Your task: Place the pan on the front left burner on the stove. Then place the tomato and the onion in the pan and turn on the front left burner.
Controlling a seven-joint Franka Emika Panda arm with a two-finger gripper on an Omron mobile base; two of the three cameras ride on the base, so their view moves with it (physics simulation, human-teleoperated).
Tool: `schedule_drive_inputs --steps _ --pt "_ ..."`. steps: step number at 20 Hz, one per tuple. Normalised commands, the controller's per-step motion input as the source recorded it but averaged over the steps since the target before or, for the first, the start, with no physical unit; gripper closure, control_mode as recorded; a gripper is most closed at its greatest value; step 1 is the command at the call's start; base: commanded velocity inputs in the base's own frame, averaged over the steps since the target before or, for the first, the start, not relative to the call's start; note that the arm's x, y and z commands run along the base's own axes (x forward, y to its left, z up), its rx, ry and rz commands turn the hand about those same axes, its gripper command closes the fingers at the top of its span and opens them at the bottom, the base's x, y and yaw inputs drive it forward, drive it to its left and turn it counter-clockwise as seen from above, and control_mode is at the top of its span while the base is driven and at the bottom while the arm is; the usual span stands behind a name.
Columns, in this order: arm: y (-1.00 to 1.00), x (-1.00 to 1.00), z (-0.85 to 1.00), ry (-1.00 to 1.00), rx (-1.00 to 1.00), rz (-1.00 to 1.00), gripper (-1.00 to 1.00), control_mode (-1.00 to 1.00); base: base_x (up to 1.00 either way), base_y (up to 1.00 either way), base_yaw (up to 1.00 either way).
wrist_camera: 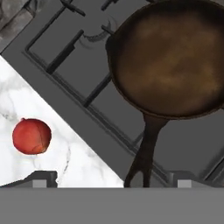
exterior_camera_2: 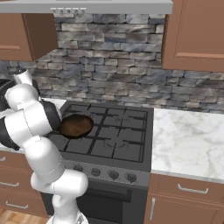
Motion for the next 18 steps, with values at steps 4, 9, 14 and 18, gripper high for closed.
schedule_drive_inputs --steps 4,9,14,18 --pt "0.03 0.10 0.00 0.00 0.00 0.30 -1.00 -1.00 0.00 0.00 0.00" --pt "0.12 0.15 0.00 -0.03 0.00 0.33 -1.00 -1.00 0.00 0.00 0.00" --pt "0.20 0.15 0.00 -0.02 -0.02 0.27 -1.00 -1.00 0.00 0.00 0.00" --pt "0.24 0.03 -0.02 0.00 -0.10 0.16 -1.00 -1.00 0.00 0.00 0.00"
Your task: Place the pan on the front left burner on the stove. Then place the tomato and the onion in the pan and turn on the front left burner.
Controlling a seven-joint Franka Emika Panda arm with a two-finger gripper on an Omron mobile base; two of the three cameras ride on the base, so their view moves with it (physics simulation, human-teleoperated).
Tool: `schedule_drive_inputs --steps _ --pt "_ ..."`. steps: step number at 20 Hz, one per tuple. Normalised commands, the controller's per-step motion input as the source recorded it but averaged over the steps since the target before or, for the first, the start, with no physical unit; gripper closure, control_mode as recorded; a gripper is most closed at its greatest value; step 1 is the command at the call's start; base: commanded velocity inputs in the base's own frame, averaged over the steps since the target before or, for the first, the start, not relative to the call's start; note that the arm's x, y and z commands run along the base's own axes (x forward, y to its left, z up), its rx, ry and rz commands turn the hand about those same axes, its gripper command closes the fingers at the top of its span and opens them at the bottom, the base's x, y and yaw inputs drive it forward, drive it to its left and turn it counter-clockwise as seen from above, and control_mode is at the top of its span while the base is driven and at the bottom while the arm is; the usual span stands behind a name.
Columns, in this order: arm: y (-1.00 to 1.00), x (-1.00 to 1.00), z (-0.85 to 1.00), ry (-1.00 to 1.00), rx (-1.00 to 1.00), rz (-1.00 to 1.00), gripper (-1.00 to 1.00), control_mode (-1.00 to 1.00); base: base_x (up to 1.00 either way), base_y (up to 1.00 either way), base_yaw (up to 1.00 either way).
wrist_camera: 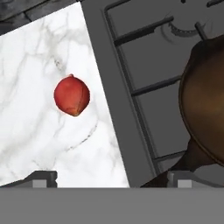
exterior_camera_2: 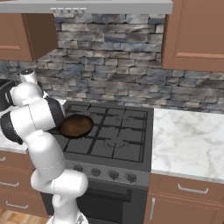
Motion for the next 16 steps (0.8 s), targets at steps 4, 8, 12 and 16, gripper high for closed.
schedule_drive_inputs --steps 4,8,12,16 --pt "0.30 0.07 -0.09 0.00 -0.14 0.10 -1.00 -1.00 0.00 0.00 0.00" --pt "0.26 0.20 -0.08 0.00 -0.14 0.08 -1.00 -1.00 0.00 0.00 0.00" --pt "0.14 0.24 -0.10 0.00 -0.12 0.10 -1.00 -1.00 0.00 0.00 0.00" --pt "0.13 0.23 -0.13 0.00 -0.10 0.10 -1.00 -1.00 0.00 0.00 0.00"
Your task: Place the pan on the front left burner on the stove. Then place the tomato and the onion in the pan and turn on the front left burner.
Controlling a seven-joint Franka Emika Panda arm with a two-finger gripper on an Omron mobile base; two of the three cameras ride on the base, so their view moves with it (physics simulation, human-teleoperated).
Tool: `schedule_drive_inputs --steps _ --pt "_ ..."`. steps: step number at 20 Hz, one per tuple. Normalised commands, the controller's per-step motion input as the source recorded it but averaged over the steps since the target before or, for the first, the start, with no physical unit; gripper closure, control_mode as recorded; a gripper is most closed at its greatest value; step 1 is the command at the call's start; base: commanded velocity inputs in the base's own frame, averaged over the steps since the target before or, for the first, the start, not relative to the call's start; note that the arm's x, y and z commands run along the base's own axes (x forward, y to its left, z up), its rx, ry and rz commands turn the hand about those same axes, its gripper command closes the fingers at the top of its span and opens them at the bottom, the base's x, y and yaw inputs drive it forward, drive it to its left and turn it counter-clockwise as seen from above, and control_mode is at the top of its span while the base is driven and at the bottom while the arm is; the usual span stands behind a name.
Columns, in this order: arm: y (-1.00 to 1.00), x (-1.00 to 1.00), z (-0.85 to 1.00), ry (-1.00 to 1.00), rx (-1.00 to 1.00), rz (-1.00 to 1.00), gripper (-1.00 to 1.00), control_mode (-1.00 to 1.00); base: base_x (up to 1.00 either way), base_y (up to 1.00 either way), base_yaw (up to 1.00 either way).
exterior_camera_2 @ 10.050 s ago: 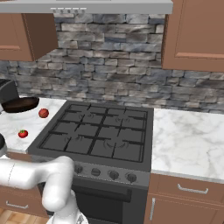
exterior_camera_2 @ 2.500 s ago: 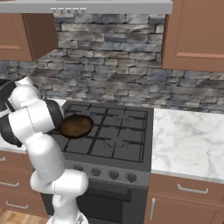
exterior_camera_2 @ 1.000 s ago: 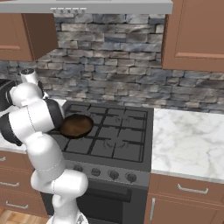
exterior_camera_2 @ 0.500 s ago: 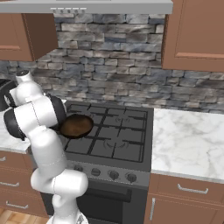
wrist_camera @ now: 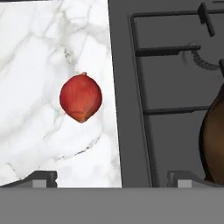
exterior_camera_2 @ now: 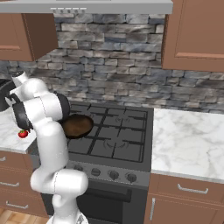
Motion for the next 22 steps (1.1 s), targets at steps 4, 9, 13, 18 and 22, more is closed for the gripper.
schedule_drive_inputs --steps 4,9,13,18,22 --pt "0.07 0.27 -0.19 0.00 -0.07 0.08 -1.00 -1.00 0.00 0.00 0.00" --pt "0.00 0.31 -0.20 0.03 -0.01 0.09 -1.00 -1.00 0.00 0.00 0.00" --pt "0.00 0.31 -0.23 0.03 0.00 0.11 -1.00 -1.00 0.00 0.00 0.00" --pt "0.00 0.29 -0.25 0.03 0.00 0.11 -1.00 -1.00 0.00 0.00 0.00" --pt "0.03 0.15 -0.21 0.01 0.00 0.12 -1.00 -1.00 0.00 0.00 0.00"
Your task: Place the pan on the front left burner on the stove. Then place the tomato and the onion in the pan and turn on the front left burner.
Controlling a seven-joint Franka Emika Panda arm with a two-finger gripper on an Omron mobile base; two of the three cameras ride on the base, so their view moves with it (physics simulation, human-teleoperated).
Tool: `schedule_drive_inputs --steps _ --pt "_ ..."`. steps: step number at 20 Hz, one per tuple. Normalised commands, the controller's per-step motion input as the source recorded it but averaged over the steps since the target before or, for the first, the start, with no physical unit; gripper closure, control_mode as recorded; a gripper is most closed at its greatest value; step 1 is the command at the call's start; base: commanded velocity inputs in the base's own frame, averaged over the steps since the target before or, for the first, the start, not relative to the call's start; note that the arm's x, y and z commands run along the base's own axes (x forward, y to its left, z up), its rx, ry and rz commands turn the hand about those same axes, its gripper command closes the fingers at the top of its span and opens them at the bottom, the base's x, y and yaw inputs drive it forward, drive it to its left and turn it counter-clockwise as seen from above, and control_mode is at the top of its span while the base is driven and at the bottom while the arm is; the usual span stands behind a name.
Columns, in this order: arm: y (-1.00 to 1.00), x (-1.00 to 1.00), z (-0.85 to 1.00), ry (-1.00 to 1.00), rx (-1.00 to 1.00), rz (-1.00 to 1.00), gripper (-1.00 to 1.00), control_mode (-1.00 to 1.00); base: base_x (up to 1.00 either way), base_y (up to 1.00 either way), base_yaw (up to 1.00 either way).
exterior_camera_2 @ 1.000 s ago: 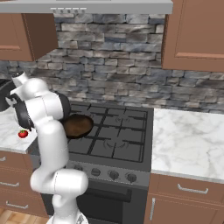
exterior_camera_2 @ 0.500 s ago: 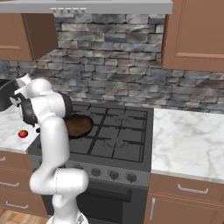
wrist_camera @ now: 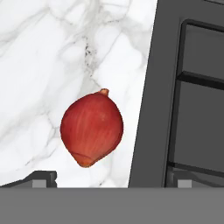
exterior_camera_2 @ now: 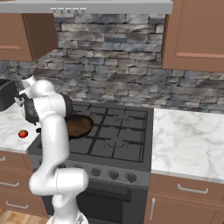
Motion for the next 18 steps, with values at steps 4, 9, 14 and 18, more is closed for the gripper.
schedule_drive_inputs --steps 4,9,14,18 --pt "0.06 0.06 -0.16 0.02 0.00 0.12 -1.00 -1.00 0.00 0.00 0.00" --pt "0.06 0.05 -0.19 0.03 0.00 0.12 -1.00 -1.00 0.00 0.00 0.00" --pt "0.05 0.22 -0.19 0.04 0.00 0.10 -1.00 -1.00 0.00 0.00 0.00" --pt "0.06 0.28 -0.14 0.03 0.00 0.10 -1.00 -1.00 0.00 0.00 0.00"
